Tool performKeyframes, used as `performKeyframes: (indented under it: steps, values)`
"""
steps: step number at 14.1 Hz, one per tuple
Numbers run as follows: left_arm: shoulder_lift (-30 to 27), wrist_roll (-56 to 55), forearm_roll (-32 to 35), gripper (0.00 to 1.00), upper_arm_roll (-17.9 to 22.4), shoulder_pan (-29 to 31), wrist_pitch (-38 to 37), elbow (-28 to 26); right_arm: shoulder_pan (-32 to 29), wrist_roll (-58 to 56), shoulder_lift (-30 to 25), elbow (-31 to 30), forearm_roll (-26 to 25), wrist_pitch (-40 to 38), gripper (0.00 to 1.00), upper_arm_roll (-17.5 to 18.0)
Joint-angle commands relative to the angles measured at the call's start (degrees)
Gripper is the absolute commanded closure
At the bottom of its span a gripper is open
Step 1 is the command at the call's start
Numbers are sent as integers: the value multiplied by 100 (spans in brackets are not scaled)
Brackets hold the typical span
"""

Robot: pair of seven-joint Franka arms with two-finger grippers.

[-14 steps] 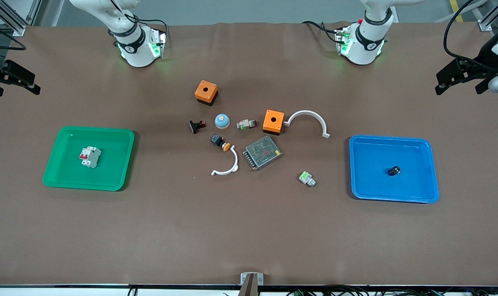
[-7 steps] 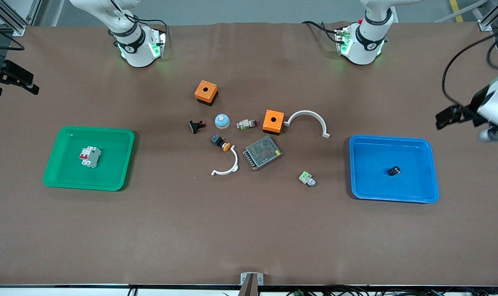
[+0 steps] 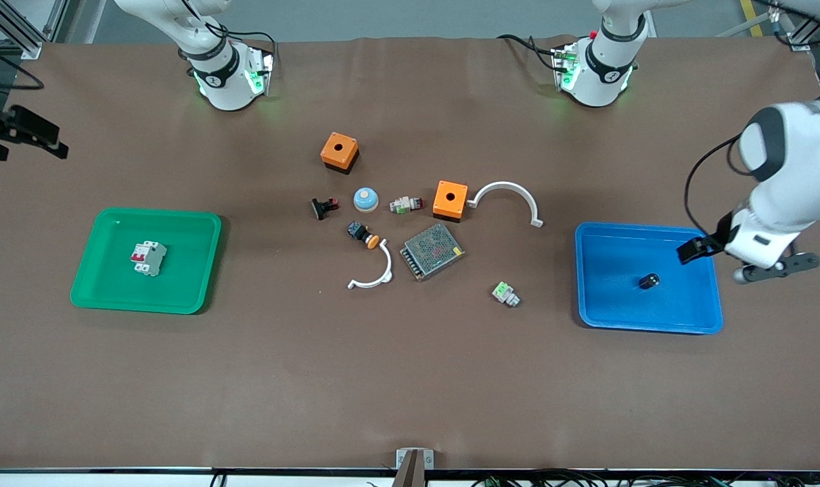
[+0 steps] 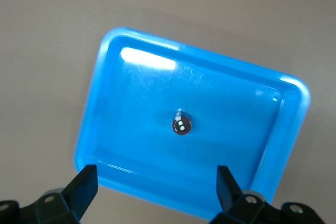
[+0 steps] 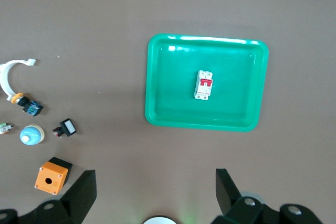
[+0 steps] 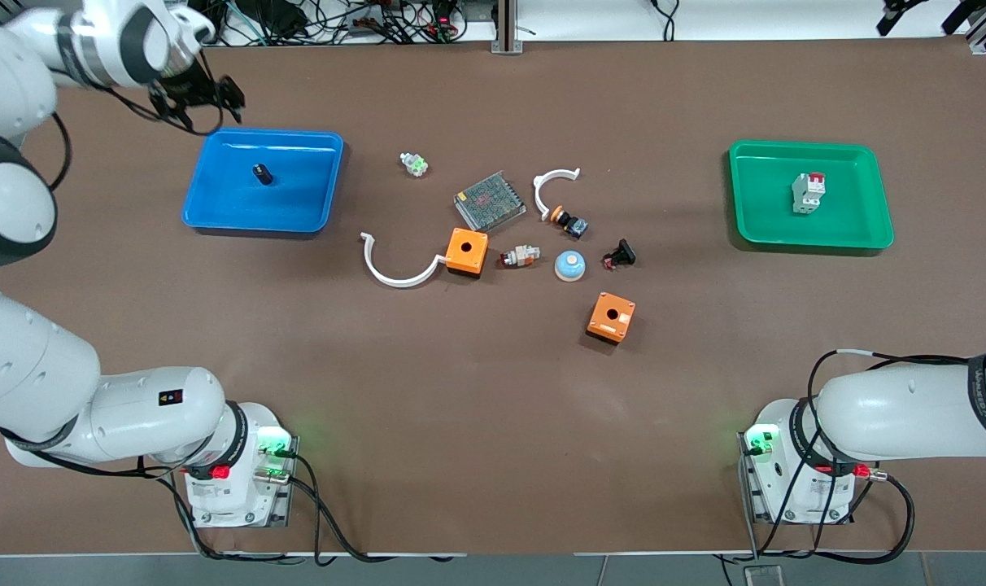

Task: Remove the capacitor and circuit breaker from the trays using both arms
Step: 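Reach the left gripper to the capacitor while the right gripper reaches the breaker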

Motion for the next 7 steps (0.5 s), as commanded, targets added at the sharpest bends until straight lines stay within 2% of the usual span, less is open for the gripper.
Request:
performKeyframes:
  steps: [1, 4, 7]
  values:
    - [582, -525, 128, 0, -9, -8, 594, -18, -206, -44, 1132, 428, 17, 366, 0, 37]
    - [1031, -710, 128, 2, -9, -8, 999, -9, -513, -71, 1495, 229, 43, 954, 0, 46]
    - [1234, -790, 128, 8, -18, -26, 1026, -9, -689, -62, 1513, -718, 52, 1973, 0, 46]
